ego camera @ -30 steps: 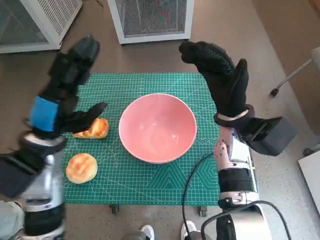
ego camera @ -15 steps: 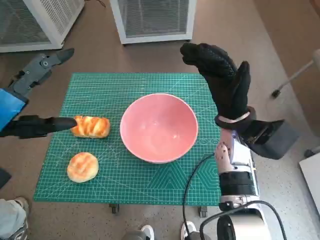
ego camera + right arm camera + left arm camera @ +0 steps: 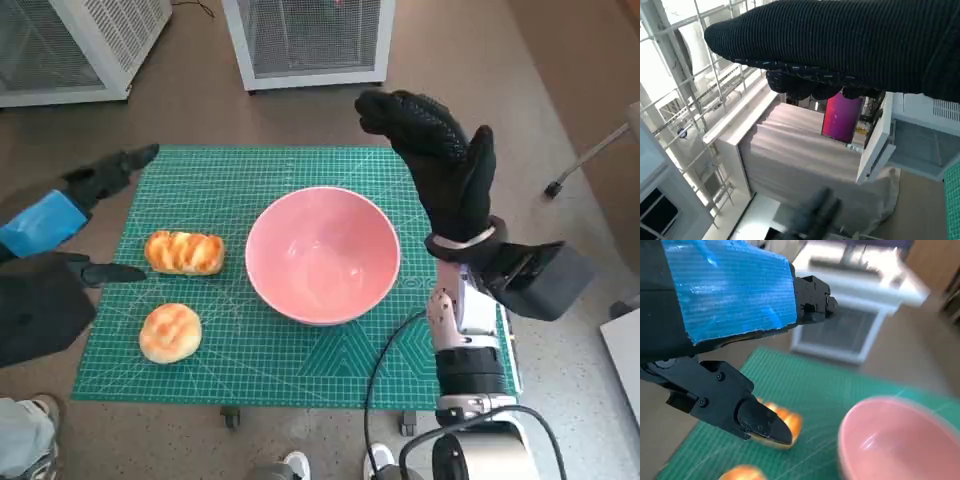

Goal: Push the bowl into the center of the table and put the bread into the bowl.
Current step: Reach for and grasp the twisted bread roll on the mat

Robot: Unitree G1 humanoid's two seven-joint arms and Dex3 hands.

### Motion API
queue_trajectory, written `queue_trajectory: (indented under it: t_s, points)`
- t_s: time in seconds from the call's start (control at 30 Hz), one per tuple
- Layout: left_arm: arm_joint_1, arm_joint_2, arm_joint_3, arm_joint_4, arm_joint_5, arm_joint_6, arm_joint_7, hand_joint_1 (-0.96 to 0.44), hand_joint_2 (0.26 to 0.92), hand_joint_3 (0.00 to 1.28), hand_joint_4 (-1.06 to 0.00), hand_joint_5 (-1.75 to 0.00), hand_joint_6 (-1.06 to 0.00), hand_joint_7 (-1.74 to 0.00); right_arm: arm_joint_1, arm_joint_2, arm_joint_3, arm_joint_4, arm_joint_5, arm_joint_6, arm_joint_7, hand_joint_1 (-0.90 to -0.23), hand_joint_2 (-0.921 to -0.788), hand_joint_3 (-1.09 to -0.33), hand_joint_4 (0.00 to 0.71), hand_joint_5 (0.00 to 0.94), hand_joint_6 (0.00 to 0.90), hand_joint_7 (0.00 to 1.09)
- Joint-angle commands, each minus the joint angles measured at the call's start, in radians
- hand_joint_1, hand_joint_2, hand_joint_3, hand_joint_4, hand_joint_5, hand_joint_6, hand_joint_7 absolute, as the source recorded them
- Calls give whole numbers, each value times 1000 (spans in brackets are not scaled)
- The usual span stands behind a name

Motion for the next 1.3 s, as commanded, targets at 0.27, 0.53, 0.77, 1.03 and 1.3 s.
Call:
queue_trajectory:
  t_s: [0.27, 0.53, 0.77, 1.03, 1.3]
  points:
    - [-89, -5, -168, 103, 111, 21, -29, 83, 737, 3, -53, 0, -168, -28, 20, -8, -3, 15, 11, 10, -2, -674, -921, -714, 220, 3, 284, 90]
    - [-130, -49, -262, 172, 187, -7, -23, 17, 731, 0, -51, 0, -174, -17, 22, -10, -1, 12, 13, 12, 1, -673, -921, -714, 221, 3, 286, 88]
    - [-168, -106, -323, 296, 252, -81, -7, -6, 729, 0, -51, 0, -176, -11, 25, -14, -1, 7, 14, 13, 3, -671, -921, -716, 221, 2, 287, 85]
    - [-210, -169, -363, 419, 314, -156, 6, -29, 728, 0, -58, -3, -180, -9, 27, -21, -1, 6, 12, 10, 3, -664, -921, -725, 219, 0, 286, 82]
    - [-247, -239, -394, 553, 358, -230, 32, -38, 728, 0, -88, -11, -194, -11, 29, -22, -1, 7, 13, 9, 3, -663, -921, -733, 212, 0, 282, 78]
